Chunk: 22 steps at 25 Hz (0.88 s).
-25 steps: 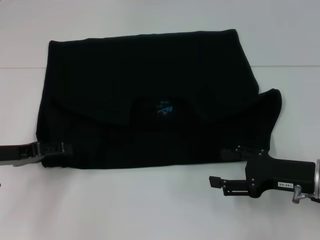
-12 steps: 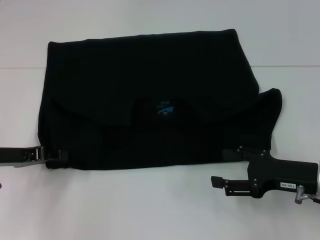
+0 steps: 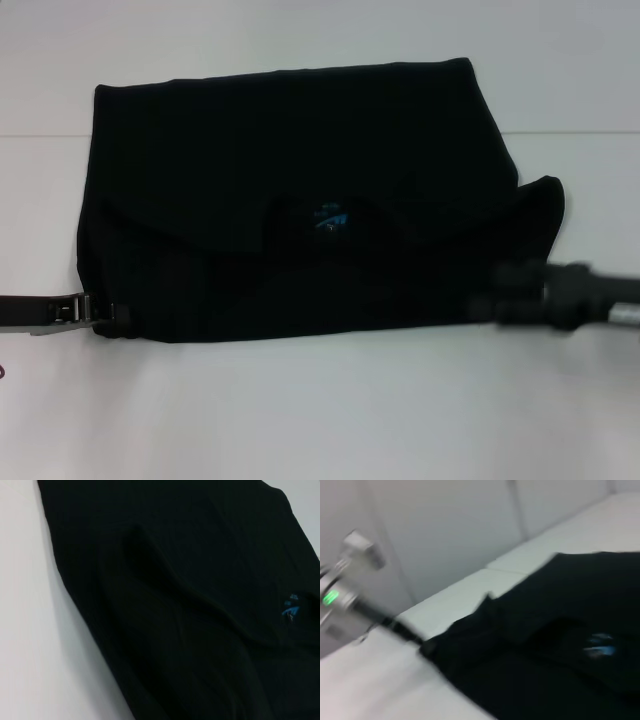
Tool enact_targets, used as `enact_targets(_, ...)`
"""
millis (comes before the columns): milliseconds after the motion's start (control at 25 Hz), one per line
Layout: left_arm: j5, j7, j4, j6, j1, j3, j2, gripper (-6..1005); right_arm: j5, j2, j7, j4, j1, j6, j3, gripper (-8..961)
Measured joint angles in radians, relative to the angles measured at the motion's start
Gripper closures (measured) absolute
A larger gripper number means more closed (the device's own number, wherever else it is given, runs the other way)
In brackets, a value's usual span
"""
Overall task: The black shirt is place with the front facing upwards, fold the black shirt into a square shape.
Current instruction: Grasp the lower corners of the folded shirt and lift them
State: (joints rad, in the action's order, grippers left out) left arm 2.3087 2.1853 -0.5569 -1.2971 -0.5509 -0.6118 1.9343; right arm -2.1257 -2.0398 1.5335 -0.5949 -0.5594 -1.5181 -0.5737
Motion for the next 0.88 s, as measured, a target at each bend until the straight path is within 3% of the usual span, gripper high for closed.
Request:
enact_targets(80,0.000,0.000,0.000,-0.005,0.000,0.001,0.000,943,-0.013,0.027,0.202,-0.062,-0.012,0.000,-0.010,36)
enact_targets(240,0.000,-0.001,0.000,-0.013,0.000,0.002,-0.001,942,-0.111,0.117,0.631,-0.136,-0.068,-0.011,-0.043,36)
enact_targets(320,-0.001,-0.001,-0.001,-0.014,0.000,0.003,-0.002,943,-0.187,0.149,0.785,-0.144,-0.107,-0.011,-0.048,37)
enact_targets(360,-0.001,-0.001,-0.001,-0.015,0.000,0.003,-0.002,943,-0.224,0.156,0.843,-0.150,-0.123,-0.012,-0.048,37)
enact_targets(440,-0.001,-0.001,-0.001,-0.016,0.000,0.003,-0.003,943,-0.312,0.160,0.933,-0.177,-0.158,-0.010,-0.049,37)
enact_targets(600,-0.002,-0.001,-0.002,-0.020,0.000,0.003,-0.003,943,-0.470,0.140,0.986,-0.187,-0.222,0.030,-0.057,38)
enact_targets(880,-0.004,-0.001,-0.001,-0.022,0.000,0.004,-0.006,943,-0.505,0.114,0.982,-0.059,-0.255,0.119,-0.105,39)
